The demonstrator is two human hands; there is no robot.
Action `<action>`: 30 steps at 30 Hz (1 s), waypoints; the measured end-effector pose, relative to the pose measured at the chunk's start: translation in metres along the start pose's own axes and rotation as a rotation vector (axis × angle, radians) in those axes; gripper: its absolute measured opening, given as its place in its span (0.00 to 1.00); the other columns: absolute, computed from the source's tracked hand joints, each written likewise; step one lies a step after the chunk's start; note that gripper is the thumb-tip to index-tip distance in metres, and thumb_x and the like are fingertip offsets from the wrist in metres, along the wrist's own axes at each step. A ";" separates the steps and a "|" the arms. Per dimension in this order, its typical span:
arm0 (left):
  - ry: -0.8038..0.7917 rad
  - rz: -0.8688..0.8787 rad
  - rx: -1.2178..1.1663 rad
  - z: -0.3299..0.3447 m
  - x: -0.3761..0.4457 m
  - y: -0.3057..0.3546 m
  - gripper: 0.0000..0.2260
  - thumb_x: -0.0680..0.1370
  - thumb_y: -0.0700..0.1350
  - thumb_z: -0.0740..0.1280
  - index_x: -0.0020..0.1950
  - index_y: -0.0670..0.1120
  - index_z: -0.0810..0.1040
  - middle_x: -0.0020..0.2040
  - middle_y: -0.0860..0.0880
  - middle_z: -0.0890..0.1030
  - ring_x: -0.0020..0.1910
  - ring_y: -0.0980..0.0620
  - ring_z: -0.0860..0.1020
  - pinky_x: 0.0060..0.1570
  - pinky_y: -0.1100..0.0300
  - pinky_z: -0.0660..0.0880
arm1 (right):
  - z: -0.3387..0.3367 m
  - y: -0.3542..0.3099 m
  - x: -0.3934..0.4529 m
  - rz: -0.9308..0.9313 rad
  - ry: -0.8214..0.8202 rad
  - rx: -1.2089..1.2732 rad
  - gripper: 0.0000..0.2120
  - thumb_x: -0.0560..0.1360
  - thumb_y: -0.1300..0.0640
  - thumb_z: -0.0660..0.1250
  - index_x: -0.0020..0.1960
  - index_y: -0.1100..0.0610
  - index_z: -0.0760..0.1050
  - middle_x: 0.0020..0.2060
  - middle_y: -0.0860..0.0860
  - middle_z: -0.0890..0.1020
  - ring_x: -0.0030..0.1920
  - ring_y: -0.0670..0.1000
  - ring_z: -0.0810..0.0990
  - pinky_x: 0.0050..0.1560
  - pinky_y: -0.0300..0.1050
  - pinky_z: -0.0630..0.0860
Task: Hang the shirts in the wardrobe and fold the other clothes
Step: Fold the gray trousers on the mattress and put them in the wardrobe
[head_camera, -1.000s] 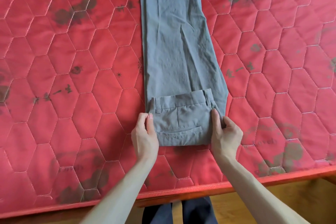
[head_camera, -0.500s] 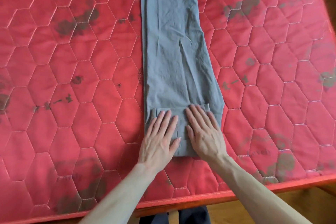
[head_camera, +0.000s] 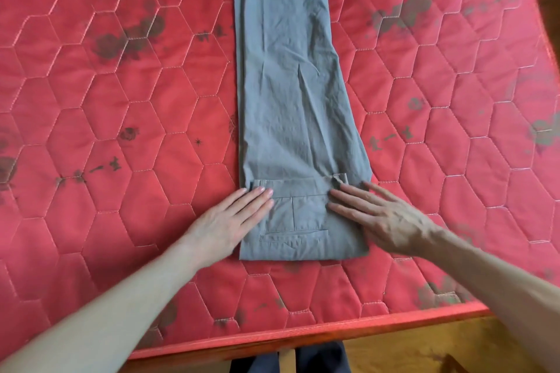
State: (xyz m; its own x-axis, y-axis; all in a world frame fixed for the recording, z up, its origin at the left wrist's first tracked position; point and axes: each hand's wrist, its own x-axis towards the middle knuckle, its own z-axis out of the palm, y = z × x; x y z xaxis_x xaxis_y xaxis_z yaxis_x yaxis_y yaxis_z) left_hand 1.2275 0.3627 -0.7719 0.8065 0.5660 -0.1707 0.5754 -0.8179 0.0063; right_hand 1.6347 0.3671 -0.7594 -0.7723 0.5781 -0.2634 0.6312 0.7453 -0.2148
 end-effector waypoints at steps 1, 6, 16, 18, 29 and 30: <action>-0.035 0.065 0.061 -0.002 -0.002 -0.007 0.30 0.80 0.34 0.43 0.84 0.38 0.45 0.85 0.40 0.46 0.84 0.41 0.48 0.82 0.44 0.51 | -0.004 0.011 -0.003 -0.043 -0.023 -0.031 0.37 0.78 0.58 0.60 0.85 0.51 0.52 0.84 0.48 0.52 0.84 0.51 0.50 0.82 0.58 0.52; -0.032 0.153 0.149 0.003 0.008 -0.023 0.28 0.83 0.35 0.43 0.84 0.37 0.46 0.84 0.38 0.50 0.83 0.40 0.52 0.81 0.45 0.54 | -0.006 0.039 0.002 -0.200 0.036 -0.133 0.30 0.83 0.60 0.55 0.84 0.53 0.56 0.84 0.51 0.56 0.83 0.53 0.55 0.80 0.59 0.58; -0.128 0.139 0.094 -0.009 0.013 -0.034 0.38 0.80 0.51 0.58 0.83 0.36 0.45 0.84 0.36 0.47 0.84 0.39 0.49 0.81 0.44 0.54 | -0.008 0.028 0.021 -0.169 0.108 -0.020 0.27 0.82 0.56 0.59 0.80 0.57 0.66 0.80 0.55 0.66 0.81 0.55 0.63 0.78 0.56 0.65; -0.156 0.146 0.093 -0.015 0.011 -0.033 0.35 0.81 0.51 0.54 0.83 0.36 0.47 0.84 0.36 0.49 0.83 0.38 0.51 0.81 0.44 0.51 | -0.008 0.026 0.018 -0.170 0.098 0.048 0.29 0.81 0.55 0.63 0.80 0.58 0.65 0.80 0.55 0.66 0.80 0.55 0.63 0.78 0.55 0.65; -0.255 0.204 -0.454 -0.020 -0.030 0.010 0.33 0.79 0.44 0.57 0.85 0.46 0.53 0.85 0.50 0.55 0.83 0.56 0.52 0.81 0.51 0.57 | -0.013 -0.020 -0.036 0.039 0.007 0.527 0.28 0.80 0.55 0.66 0.78 0.57 0.66 0.72 0.47 0.76 0.69 0.47 0.77 0.65 0.39 0.75; -0.252 0.173 -0.561 -0.022 -0.033 0.013 0.33 0.80 0.41 0.58 0.85 0.47 0.54 0.84 0.52 0.56 0.83 0.59 0.54 0.81 0.53 0.57 | -0.018 -0.027 -0.041 0.098 0.003 0.587 0.28 0.79 0.51 0.67 0.77 0.56 0.67 0.69 0.45 0.79 0.65 0.46 0.80 0.61 0.37 0.77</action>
State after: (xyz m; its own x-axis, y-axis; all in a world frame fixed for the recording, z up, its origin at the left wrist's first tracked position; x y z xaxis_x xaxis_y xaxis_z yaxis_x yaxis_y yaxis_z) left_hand 1.2115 0.3358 -0.7450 0.8766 0.3330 -0.3474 0.4787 -0.6783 0.5575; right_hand 1.6479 0.3290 -0.7263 -0.7081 0.6364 -0.3059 0.6332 0.3806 -0.6739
